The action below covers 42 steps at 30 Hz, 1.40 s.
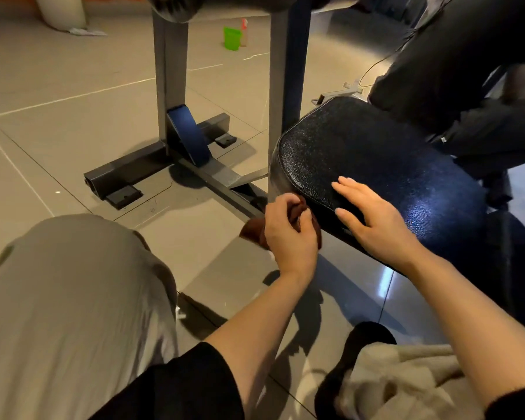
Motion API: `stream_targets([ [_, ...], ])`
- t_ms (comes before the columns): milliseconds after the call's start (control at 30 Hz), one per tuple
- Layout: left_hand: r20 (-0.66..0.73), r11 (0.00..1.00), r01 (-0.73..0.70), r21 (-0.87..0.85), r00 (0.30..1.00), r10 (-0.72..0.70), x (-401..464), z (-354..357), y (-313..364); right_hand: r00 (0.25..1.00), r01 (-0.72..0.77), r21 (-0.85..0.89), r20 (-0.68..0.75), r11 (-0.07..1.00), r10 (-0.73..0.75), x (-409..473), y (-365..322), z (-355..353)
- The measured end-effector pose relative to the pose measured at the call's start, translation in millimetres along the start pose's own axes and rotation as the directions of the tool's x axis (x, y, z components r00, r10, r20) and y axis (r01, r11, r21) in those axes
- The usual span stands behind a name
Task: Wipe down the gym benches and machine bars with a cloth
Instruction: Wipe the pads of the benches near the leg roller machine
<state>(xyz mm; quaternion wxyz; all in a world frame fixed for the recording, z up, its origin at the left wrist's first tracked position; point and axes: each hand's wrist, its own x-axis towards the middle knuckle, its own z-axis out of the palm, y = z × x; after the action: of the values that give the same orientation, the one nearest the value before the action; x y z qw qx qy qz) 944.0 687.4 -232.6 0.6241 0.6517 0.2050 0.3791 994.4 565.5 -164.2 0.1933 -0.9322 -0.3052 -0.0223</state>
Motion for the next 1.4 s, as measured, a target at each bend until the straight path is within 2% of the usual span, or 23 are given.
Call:
stream_targets([
  [67,0.141,0.999,-0.044,-0.009,0.989,0.044,-17.5,1.6,0.5,1.0,0.01,-0.004,0.022,1.0,-0.01,-3.0,1.3,0.1],
  [100,0.169,0.998,-0.055,-0.021,0.984,0.058,-24.5,1.0,1.2,1.0,0.014,-0.004,0.024,1.0,-0.014,-4.1,1.8,-1.9],
  [133,0.143,0.998,-0.058,-0.027,0.988,0.062,-27.6,-0.4,1.5,1.0,0.017,-0.006,0.013,1.0,-0.017,-5.4,2.2,-5.1],
  [233,-0.097,1.0,-0.017,0.005,0.995,0.018,-11.9,-5.0,-0.5,0.998,-0.001,-0.031,-0.063,1.0,0.0,-11.8,7.7,-14.7],
  [300,-0.148,0.999,0.046,-0.007,0.988,-0.046,6.8,-5.4,1.4,0.998,-0.022,-0.033,-0.059,0.999,0.02,-17.0,12.5,-17.4],
  [367,-0.123,0.997,0.08,-0.019,0.989,-0.082,15.1,-0.6,4.7,0.999,-0.033,-0.026,-0.019,0.999,0.032,-21.7,15.6,-16.8],
  [533,-0.054,0.999,0.053,0.005,0.997,-0.052,7.5,2.7,-2.2,0.998,-0.055,0.002,0.008,0.998,0.055,-27.2,12.7,-7.3],
  [667,0.112,0.997,-0.078,0.002,0.991,0.078,-20.8,5.4,3.8,0.999,-0.041,-0.003,0.028,0.999,0.041,-29.6,13.7,-9.3],
  [700,0.102,0.995,-0.1,0.001,0.99,0.1,-24.4,4.5,5.2,0.999,-0.033,-0.01,0.043,0.999,0.033,-30.1,14.1,-12.1],
  [800,-0.069,0.993,-0.112,0.036,0.991,0.114,-13.2,2.4,4.1,0.997,-0.025,-0.01,0.068,1.0,0.026,-34.1,18.9,-21.6],
  [867,-0.095,0.996,-0.079,0.048,0.992,0.083,-4.6,3.9,4.4,0.997,-0.031,-0.004,0.071,1.0,0.031,-39.6,23.1,-24.3],
  [933,-0.033,0.996,-0.083,0.029,0.996,0.084,-12.0,8.5,8.7,0.997,-0.031,-0.013,0.075,0.999,0.032,-44.1,25.5,-23.7],
  [1067,0.204,0.979,-0.202,-0.023,0.958,0.203,-51.2,20.0,9.2,0.997,-0.021,0.001,0.075,1.0,0.02,-47.9,27.0,-23.3],
  [1100,0.19,0.981,-0.194,-0.024,0.962,0.195,-54.8,21.0,7.0,0.998,-0.016,0.006,0.068,1.0,0.016,-48.1,28.6,-25.2],
  [1233,-0.095,0.995,-0.085,0.043,0.991,0.089,-43.6,19.5,-4.7,0.998,-0.06,0.019,0.013,0.998,0.06,-52.6,40.8,-34.3],
  [1300,-0.097,0.998,-0.06,0.029,0.993,0.063,-41.1,23.3,-2.6,0.997,-0.078,0.038,0.008,0.996,0.078,-55.3,43.8,-33.3],
  [1400,-0.021,0.996,-0.093,0.01,0.995,0.094,-54.3,34.8,2.9,0.996,-0.084,0.053,-0.001,0.995,0.084,-57.8,43.2,-27.8],
])
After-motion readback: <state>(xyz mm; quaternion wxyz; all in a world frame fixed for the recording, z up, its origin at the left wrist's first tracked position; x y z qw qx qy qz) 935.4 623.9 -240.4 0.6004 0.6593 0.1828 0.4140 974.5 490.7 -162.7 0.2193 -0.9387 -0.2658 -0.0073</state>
